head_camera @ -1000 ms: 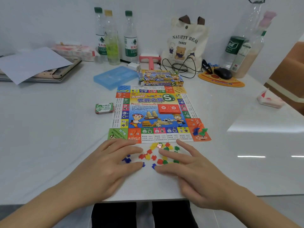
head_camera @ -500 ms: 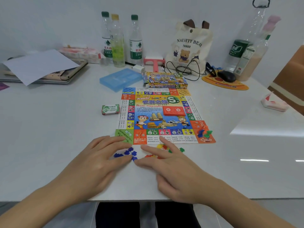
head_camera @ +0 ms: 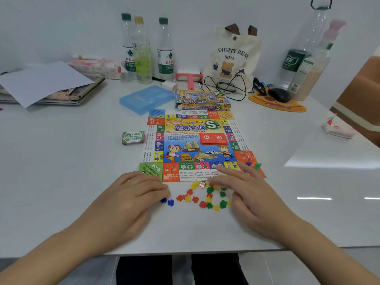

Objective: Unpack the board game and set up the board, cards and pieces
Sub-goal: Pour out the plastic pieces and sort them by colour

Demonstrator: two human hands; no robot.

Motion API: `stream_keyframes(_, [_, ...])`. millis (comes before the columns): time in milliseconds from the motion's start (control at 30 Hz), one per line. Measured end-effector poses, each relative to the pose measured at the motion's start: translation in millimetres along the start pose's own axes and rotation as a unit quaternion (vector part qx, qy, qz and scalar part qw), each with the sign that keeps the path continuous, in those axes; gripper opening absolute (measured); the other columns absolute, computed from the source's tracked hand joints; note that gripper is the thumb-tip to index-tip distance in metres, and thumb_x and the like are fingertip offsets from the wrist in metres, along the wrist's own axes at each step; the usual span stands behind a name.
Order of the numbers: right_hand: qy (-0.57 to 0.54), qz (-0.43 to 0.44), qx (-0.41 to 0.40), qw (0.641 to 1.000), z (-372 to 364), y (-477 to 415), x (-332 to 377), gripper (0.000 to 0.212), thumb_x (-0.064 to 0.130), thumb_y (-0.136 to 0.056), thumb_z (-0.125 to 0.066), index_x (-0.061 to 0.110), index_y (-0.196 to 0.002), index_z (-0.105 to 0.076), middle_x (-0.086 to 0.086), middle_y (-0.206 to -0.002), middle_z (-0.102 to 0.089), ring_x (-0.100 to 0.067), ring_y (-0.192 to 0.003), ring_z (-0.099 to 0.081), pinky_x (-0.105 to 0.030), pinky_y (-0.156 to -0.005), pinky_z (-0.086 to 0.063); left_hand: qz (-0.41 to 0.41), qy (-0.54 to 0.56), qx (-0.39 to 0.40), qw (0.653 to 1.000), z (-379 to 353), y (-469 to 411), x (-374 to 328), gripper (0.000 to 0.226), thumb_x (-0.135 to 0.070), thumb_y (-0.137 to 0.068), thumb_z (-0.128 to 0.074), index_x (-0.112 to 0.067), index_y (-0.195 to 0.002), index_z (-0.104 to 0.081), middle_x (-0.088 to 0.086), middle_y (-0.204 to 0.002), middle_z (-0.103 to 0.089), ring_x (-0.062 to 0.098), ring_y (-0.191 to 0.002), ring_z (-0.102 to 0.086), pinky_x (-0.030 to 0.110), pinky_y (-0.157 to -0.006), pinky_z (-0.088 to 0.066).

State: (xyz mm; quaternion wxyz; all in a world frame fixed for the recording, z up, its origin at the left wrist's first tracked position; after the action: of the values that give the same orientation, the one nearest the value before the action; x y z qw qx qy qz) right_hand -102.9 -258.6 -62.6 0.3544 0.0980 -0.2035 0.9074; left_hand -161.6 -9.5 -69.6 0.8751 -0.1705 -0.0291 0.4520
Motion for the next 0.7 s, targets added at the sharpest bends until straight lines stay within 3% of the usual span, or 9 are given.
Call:
stream_keyframes(467, [-0.038,0.08,0.068,0.994,-12,6,16,0.053,0.011,-0.081,-0.034,0.024,-0.129,-0.053,0.014,-0.126,-0.058,-0.001,-0.14,-0.029,-0.039,-0.118,-0.014,-0.024,-0.017,0.028,0.999,-18,-24,-18,0.048,-0.018,-0.082,-0.043,-0.022,-0.126,-0.059,0.0,-0.128,-0.058,0.023,-0.121,-0.05,0.043,-0.097,-0.038])
stream_keyframes(700, [-0.032,0.065,0.069,0.995,-12,3,15,0.053,0.012,-0.081,-0.035,0.028,-0.129,-0.049,0.013,-0.132,-0.055,0.001,-0.139,-0.028,-0.036,-0.118,-0.011,-0.07,0.005,0.003,0.998,-17,-19,-21,0.035,-0.019,-0.089,-0.046,-0.029,-0.117,-0.064,-0.001,-0.126,-0.06,0.023,-0.12,-0.052,0.044,-0.095,-0.044])
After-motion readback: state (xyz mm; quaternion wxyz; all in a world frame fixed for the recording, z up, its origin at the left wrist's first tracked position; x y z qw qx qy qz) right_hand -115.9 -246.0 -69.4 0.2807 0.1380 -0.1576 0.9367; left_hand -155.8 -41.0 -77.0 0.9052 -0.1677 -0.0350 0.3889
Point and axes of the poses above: each hand's wrist, its own y-axis away from the middle knuckle, its own z-axis out of the back of the hand, x = y × z, the point moved 4 cm from there along -y, towards the middle knuckle
